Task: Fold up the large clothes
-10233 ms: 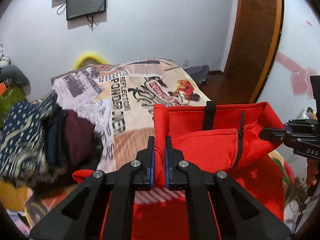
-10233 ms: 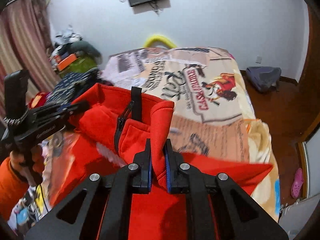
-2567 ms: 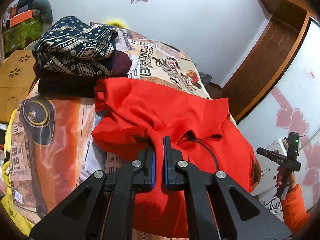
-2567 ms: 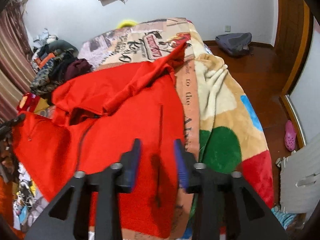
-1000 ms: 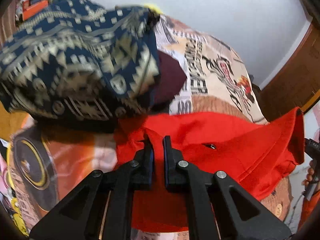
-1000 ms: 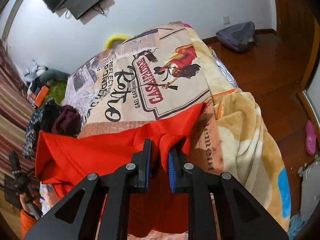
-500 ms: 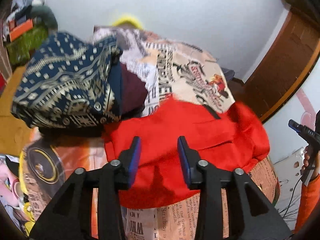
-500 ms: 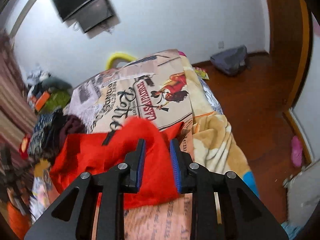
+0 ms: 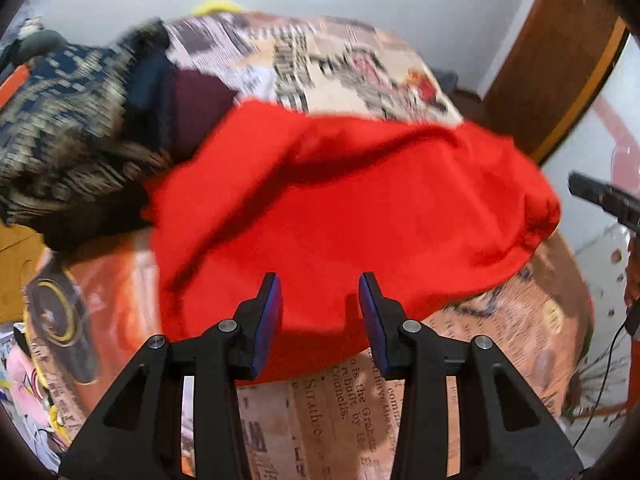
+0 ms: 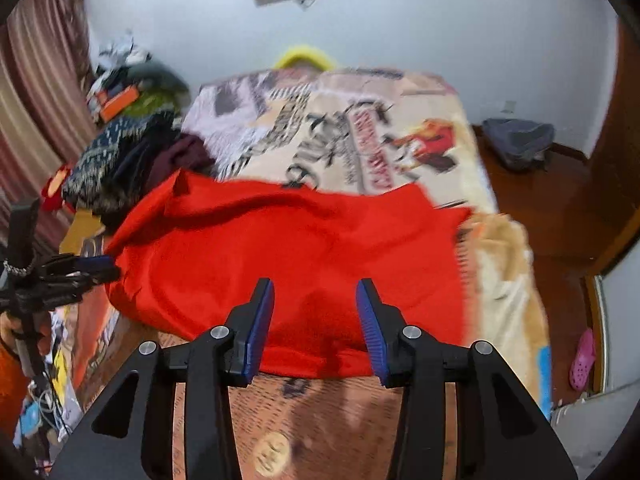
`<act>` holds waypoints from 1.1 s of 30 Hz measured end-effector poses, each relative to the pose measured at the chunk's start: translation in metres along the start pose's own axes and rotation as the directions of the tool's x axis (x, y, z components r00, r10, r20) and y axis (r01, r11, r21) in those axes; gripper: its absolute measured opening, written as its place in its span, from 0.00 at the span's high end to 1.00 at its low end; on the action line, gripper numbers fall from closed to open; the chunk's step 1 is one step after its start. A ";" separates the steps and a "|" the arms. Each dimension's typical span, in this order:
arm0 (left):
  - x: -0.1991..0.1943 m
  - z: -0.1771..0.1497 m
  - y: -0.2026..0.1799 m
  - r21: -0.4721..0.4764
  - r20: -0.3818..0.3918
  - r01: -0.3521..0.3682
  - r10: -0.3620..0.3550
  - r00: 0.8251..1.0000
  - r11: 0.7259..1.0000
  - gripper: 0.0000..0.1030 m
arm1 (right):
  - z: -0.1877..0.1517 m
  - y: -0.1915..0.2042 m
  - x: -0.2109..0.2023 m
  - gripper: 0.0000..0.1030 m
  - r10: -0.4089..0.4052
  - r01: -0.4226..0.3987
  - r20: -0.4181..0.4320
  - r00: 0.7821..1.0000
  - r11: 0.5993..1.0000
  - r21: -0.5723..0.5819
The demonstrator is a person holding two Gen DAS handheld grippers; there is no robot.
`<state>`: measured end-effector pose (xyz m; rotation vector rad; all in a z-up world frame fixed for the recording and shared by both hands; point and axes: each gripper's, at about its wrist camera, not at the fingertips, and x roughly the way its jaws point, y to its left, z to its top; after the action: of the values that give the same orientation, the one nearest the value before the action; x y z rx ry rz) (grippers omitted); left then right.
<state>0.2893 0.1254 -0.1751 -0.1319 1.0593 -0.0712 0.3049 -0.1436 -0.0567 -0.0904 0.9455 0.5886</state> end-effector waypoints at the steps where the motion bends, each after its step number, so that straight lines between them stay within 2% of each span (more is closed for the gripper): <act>1: 0.011 -0.001 -0.002 0.011 -0.015 -0.004 0.004 1.000 1.000 0.62 | 0.001 0.005 0.014 0.62 0.010 -0.010 -0.025 1.000 1.000 -0.006; 3: 0.028 0.000 -0.005 0.033 -0.028 -0.029 0.029 0.999 0.999 0.62 | 0.002 0.014 0.034 0.62 0.030 -0.031 -0.068 0.997 0.999 -0.014; 6: 0.040 0.010 0.001 0.037 0.017 -0.113 0.112 0.994 0.993 0.62 | 0.012 0.031 0.076 0.62 0.074 -0.078 -0.148 0.986 0.997 -0.022; 9: 0.048 0.030 0.020 -0.022 0.060 -0.156 0.157 0.986 0.988 0.62 | 0.031 0.049 0.116 0.61 0.120 -0.124 -0.211 0.970 0.992 -0.007; 13: 0.046 0.053 0.056 -0.137 0.122 -0.202 0.219 0.968 0.970 0.62 | 0.066 0.073 0.153 0.61 0.138 -0.149 -0.221 0.966 0.988 -0.032; 15: 0.033 0.057 0.071 -0.190 0.182 -0.216 0.251 0.951 0.958 0.62 | 0.084 0.079 0.162 0.61 0.128 -0.135 -0.178 0.976 0.991 -0.024; 18: 0.018 0.055 0.090 -0.264 0.225 -0.121 0.183 0.957 0.957 0.62 | 0.097 0.075 0.159 0.61 0.062 -0.059 -0.084 0.995 0.998 0.032; 20: 0.015 0.048 0.095 -0.287 0.216 -0.080 0.146 0.965 0.955 0.62 | 0.096 0.071 0.151 0.61 0.090 -0.086 -0.065 0.994 0.994 0.064; 22: 0.014 0.039 0.093 -0.269 0.193 -0.088 0.144 0.971 0.959 0.62 | 0.085 0.066 0.138 0.61 0.130 -0.125 -0.072 0.989 0.990 0.069; 24: 0.011 0.026 0.087 -0.236 0.171 -0.121 0.164 0.972 0.964 0.62 | 0.072 0.065 0.125 0.61 0.124 -0.121 -0.083 0.989 0.992 0.039; 26: 0.009 0.014 0.083 -0.219 0.142 -0.137 0.170 0.975 0.966 0.62 | 0.060 0.068 0.118 0.61 0.090 -0.092 -0.109 0.990 0.996 -0.015; 29: 0.005 0.003 0.080 -0.224 0.106 -0.119 0.146 0.984 0.967 0.62 | 0.038 0.060 0.106 0.60 0.016 -0.032 -0.152 0.988 0.994 -0.102; 31: -0.002 -0.006 0.076 -0.225 0.102 -0.119 0.145 0.984 0.967 0.62 | 0.023 0.049 0.096 0.60 -0.058 0.036 -0.170 0.984 0.991 -0.128; 33: -0.011 -0.015 0.071 -0.219 0.098 -0.130 0.154 0.983 0.967 0.62 | 0.009 0.038 0.083 0.60 -0.085 0.063 -0.180 0.980 0.990 -0.124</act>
<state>0.2703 0.1959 -0.1828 -0.2493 0.9575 0.1785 0.3291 -0.0729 -0.1102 -0.2890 1.0820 0.5736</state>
